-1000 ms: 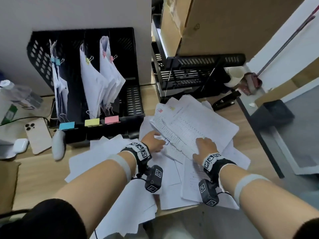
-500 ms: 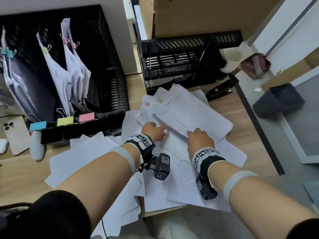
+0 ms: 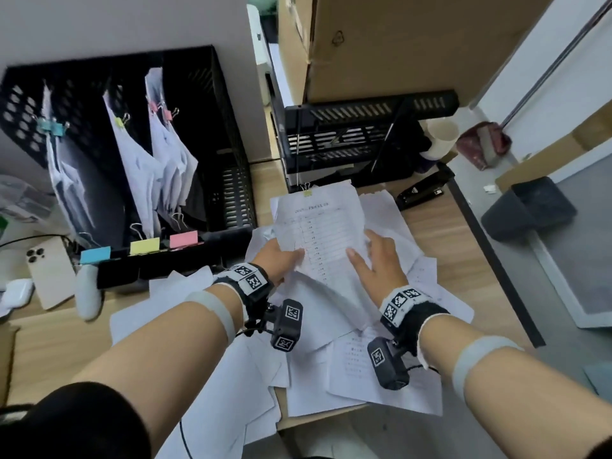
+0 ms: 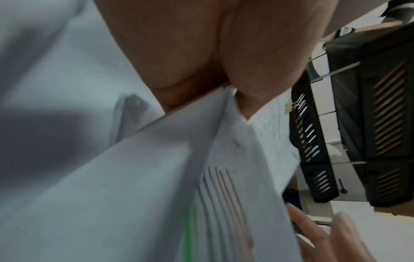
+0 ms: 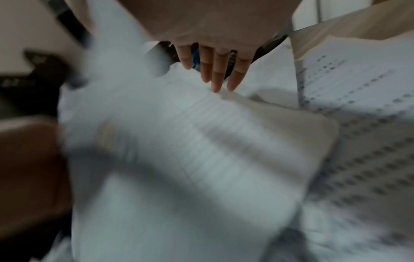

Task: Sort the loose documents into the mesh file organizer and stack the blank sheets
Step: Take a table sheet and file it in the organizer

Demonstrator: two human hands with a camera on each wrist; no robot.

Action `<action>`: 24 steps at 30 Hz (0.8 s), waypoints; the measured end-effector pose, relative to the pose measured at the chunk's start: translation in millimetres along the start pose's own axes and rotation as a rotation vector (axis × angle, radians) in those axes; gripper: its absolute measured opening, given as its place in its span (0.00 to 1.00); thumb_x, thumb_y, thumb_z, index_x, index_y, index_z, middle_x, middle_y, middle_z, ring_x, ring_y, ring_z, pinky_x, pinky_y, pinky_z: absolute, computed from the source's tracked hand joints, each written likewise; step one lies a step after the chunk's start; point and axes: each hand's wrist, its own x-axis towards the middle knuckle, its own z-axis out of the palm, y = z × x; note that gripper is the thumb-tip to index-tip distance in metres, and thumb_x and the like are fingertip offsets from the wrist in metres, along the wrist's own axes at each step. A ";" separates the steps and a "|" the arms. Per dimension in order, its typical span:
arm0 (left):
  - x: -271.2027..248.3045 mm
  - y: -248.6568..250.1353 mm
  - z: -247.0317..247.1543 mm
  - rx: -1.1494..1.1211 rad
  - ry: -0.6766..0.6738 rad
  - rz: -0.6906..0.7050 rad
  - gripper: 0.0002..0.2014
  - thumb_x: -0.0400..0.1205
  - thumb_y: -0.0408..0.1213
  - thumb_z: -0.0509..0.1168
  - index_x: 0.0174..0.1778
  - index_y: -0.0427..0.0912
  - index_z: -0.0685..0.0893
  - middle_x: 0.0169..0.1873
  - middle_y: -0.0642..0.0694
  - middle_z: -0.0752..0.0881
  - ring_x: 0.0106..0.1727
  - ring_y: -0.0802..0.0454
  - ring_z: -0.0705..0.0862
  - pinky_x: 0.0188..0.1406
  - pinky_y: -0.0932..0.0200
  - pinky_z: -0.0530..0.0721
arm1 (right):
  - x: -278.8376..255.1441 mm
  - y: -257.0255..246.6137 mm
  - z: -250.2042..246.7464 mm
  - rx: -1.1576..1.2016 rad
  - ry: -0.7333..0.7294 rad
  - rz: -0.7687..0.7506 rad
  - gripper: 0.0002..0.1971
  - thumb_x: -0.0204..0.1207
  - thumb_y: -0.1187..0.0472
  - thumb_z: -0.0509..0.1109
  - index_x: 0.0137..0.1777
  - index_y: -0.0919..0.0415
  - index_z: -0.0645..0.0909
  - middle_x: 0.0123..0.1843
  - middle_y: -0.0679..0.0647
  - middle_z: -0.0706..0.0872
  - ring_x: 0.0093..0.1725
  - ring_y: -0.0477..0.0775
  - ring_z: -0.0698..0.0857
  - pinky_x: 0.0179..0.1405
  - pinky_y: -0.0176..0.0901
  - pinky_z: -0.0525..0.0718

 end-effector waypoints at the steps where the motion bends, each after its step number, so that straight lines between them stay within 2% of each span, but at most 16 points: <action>1: -6.6 2.1 -11.2 0.002 -0.024 0.003 0.20 0.66 0.47 0.74 0.54 0.51 0.90 0.55 0.37 0.92 0.58 0.28 0.90 0.61 0.26 0.85 | 5.4 -10.9 -6.4 0.028 0.032 0.039 0.39 0.75 0.33 0.60 0.81 0.52 0.58 0.76 0.56 0.65 0.74 0.57 0.72 0.74 0.53 0.74; 3: -31.5 14.8 -31.8 -0.022 -0.080 0.005 0.21 0.74 0.39 0.74 0.64 0.45 0.87 0.57 0.39 0.92 0.59 0.35 0.91 0.63 0.31 0.86 | 13.9 -36.4 -16.3 0.053 0.013 0.084 0.40 0.77 0.43 0.69 0.83 0.56 0.55 0.78 0.57 0.64 0.75 0.58 0.71 0.74 0.48 0.71; 4: -44.6 21.4 -40.7 -0.031 -0.099 0.005 0.18 0.78 0.34 0.72 0.65 0.41 0.86 0.57 0.39 0.92 0.60 0.36 0.91 0.64 0.33 0.86 | 16.2 -50.7 -19.5 0.087 -0.026 0.090 0.39 0.77 0.48 0.71 0.82 0.57 0.56 0.77 0.57 0.68 0.72 0.58 0.74 0.70 0.46 0.73; 6: -64.5 29.2 -60.7 -0.040 -0.123 0.008 0.12 0.83 0.27 0.69 0.62 0.38 0.87 0.58 0.38 0.92 0.60 0.37 0.90 0.65 0.36 0.86 | 17.8 -79.1 -21.6 0.178 -0.080 0.075 0.29 0.79 0.57 0.71 0.77 0.58 0.66 0.70 0.56 0.80 0.63 0.57 0.81 0.60 0.44 0.77; 9: -88.6 34.3 -95.6 -0.065 -0.128 0.023 0.11 0.83 0.27 0.70 0.59 0.42 0.87 0.57 0.41 0.92 0.60 0.40 0.90 0.67 0.39 0.85 | 12.3 -116.2 -19.0 0.365 -0.067 0.032 0.15 0.80 0.64 0.67 0.67 0.58 0.76 0.61 0.53 0.88 0.53 0.50 0.86 0.53 0.42 0.82; 12: -106.2 33.5 -132.6 -0.092 -0.095 0.053 0.13 0.81 0.30 0.73 0.62 0.43 0.87 0.57 0.43 0.93 0.61 0.41 0.90 0.67 0.39 0.86 | 2.2 -147.8 -10.6 0.444 -0.054 -0.029 0.14 0.80 0.65 0.67 0.65 0.56 0.81 0.55 0.48 0.90 0.53 0.48 0.89 0.53 0.44 0.87; 13: -111.8 33.1 -143.6 -0.100 -0.098 0.064 0.15 0.81 0.31 0.73 0.63 0.43 0.86 0.58 0.44 0.93 0.61 0.42 0.91 0.65 0.40 0.87 | -1.8 -158.5 -6.9 0.454 -0.055 -0.053 0.14 0.79 0.65 0.67 0.64 0.56 0.82 0.54 0.48 0.90 0.53 0.48 0.89 0.53 0.44 0.87; 16: -127.4 30.5 -172.1 -0.118 -0.084 0.083 0.16 0.82 0.32 0.73 0.66 0.44 0.85 0.58 0.44 0.92 0.61 0.43 0.90 0.64 0.41 0.87 | -13.3 -187.0 5.0 0.473 -0.055 -0.096 0.13 0.79 0.67 0.67 0.61 0.56 0.83 0.53 0.48 0.90 0.51 0.46 0.89 0.46 0.36 0.85; 20: -140.4 21.8 -202.1 -0.109 -0.059 0.088 0.18 0.81 0.36 0.75 0.67 0.45 0.85 0.58 0.44 0.93 0.62 0.42 0.90 0.68 0.38 0.85 | -25.0 -211.7 20.9 0.502 -0.091 -0.124 0.15 0.79 0.67 0.68 0.64 0.55 0.82 0.55 0.49 0.90 0.53 0.47 0.89 0.49 0.37 0.85; 22: -145.5 17.9 -213.7 -0.077 -0.050 0.110 0.18 0.80 0.40 0.76 0.66 0.47 0.87 0.58 0.45 0.93 0.62 0.42 0.91 0.69 0.38 0.84 | -29.7 -217.6 29.7 0.480 -0.086 -0.121 0.13 0.78 0.64 0.70 0.62 0.54 0.82 0.54 0.48 0.90 0.51 0.45 0.89 0.48 0.37 0.85; 24: -151.1 17.0 -222.1 -0.067 -0.023 0.135 0.15 0.81 0.41 0.74 0.64 0.46 0.88 0.55 0.46 0.94 0.58 0.44 0.92 0.66 0.40 0.87 | -34.6 -222.0 39.0 0.350 0.003 -0.138 0.14 0.76 0.60 0.73 0.59 0.58 0.77 0.53 0.48 0.87 0.48 0.46 0.86 0.45 0.38 0.82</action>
